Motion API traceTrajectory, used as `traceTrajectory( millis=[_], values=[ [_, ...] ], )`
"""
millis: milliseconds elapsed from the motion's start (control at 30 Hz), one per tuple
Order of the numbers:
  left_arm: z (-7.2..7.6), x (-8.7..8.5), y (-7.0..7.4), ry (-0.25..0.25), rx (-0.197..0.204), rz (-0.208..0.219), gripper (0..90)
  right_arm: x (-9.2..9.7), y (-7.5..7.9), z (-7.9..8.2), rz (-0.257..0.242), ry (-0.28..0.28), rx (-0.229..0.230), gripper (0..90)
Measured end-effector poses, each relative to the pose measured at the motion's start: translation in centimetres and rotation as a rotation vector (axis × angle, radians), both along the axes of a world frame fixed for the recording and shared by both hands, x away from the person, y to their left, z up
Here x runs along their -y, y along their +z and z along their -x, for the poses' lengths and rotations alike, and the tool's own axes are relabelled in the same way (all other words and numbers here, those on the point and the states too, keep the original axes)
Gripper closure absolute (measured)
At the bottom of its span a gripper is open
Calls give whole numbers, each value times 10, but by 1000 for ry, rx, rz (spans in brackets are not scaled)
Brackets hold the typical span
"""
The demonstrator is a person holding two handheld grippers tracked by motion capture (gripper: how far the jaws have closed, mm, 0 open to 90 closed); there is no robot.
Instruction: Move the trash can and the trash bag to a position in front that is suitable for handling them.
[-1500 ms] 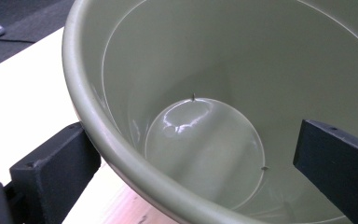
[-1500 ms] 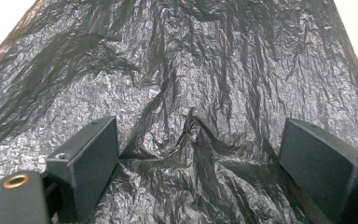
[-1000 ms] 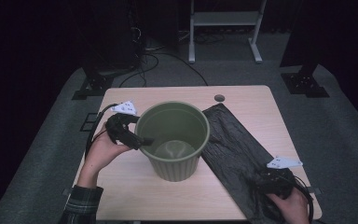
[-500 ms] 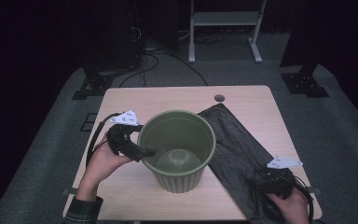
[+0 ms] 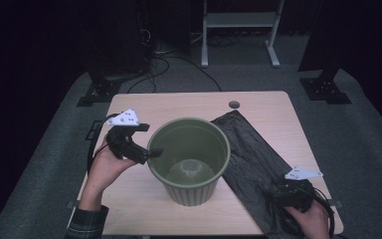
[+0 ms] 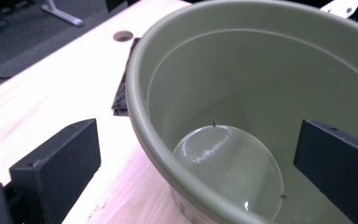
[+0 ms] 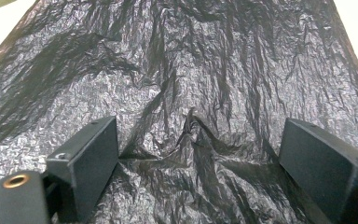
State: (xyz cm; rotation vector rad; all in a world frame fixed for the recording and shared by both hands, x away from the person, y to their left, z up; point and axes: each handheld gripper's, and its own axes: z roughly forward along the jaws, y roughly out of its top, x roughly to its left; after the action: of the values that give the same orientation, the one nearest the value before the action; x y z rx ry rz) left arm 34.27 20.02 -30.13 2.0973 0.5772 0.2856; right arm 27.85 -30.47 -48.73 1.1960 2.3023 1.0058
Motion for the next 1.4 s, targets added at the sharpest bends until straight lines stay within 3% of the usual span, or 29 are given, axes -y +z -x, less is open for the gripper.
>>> traceTrajectory(
  millis=[300,533,700,867,1167,1300,1400],
  values=[
    [23,-21,6,33,42,20,0,0,0,1,0,-8,1,105],
    [43,-38,-7,61,57,15,0,0,0,1,0,-10,0,105],
    [53,-46,-25,76,47,24,0,0,0,1,-1,-9,0,106],
    [64,-46,-47,66,62,40,0,0,0,1,-1,-9,0,106],
    [68,-42,-80,51,55,58,0,1,0,1,-1,-8,0,106],
    [65,-40,-103,70,27,39,0,1,0,1,0,-8,1,105],
    [61,-38,-118,81,9,0,0,1,0,1,0,-8,1,105]
  ],
)
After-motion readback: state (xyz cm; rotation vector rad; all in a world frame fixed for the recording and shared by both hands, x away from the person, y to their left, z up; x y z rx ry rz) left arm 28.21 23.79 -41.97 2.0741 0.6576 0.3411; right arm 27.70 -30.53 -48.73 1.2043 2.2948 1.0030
